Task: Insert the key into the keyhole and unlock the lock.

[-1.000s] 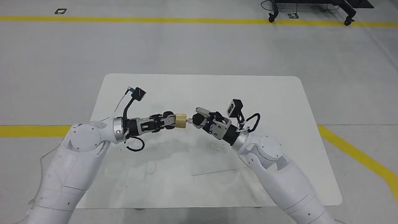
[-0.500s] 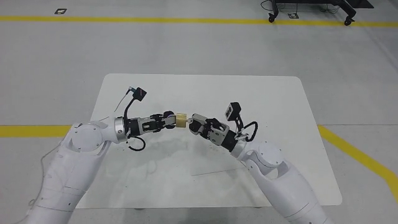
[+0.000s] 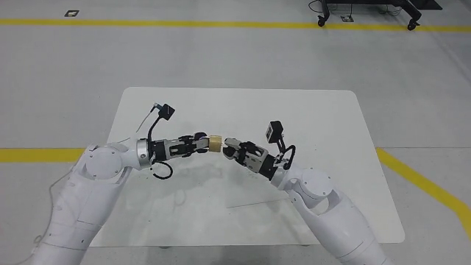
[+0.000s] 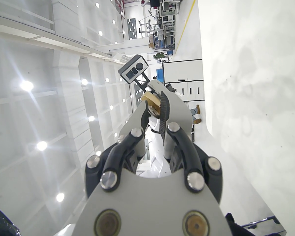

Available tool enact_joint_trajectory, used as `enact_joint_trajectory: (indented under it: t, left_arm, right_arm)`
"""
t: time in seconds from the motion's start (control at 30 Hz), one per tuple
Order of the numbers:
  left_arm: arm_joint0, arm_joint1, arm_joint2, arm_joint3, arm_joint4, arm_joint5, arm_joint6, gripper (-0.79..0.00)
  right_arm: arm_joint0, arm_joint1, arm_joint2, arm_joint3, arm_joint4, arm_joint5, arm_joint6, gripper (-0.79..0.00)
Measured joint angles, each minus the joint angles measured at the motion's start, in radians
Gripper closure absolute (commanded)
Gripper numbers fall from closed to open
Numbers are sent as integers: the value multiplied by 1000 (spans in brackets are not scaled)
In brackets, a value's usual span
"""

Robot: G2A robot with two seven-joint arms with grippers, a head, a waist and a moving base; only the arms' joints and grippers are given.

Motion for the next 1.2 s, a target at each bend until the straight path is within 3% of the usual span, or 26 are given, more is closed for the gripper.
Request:
enact_joint_trajectory:
  t: [0.3, 0.5, 0.77, 1.03, 1.07, 1.1, 1.13, 1.17, 1.2]
  left_arm:
    - [1, 4, -1, -8, 43, -20, 19, 0]
    - [12, 8, -3, -34, 118, -53, 56, 0]
    - [39, 14, -22, -67, 199, -99, 129, 0]
    - [54, 17, -30, -81, 225, -105, 172, 0]
    - [56, 17, -29, -81, 222, -104, 173, 0]
    - [57, 17, -27, -80, 211, -102, 173, 0]
    - [58, 17, -25, -77, 185, -96, 170, 0]
    - [58, 17, -24, -72, 157, -91, 166, 0]
    - [56, 17, -25, -66, 127, -88, 158, 0]
  right_arm:
    - [6, -2, 0, 9, 63, 92, 26, 0]
    - [17, -9, 15, 37, 261, 214, 75, 0]
    - [10, -16, 49, 33, 528, 381, 51, 0]
    - [1, -14, 65, 12, 627, 463, 45, 0]
    - [1, -13, 67, 9, 626, 464, 42, -55]
    - [0, -12, 69, 5, 616, 458, 34, -234]
    - [-4, -11, 69, -1, 600, 445, 25, -311]
    - [-7, -11, 68, -6, 591, 434, 22, -462]
    - [-11, -11, 68, -10, 585, 424, 22, -785]
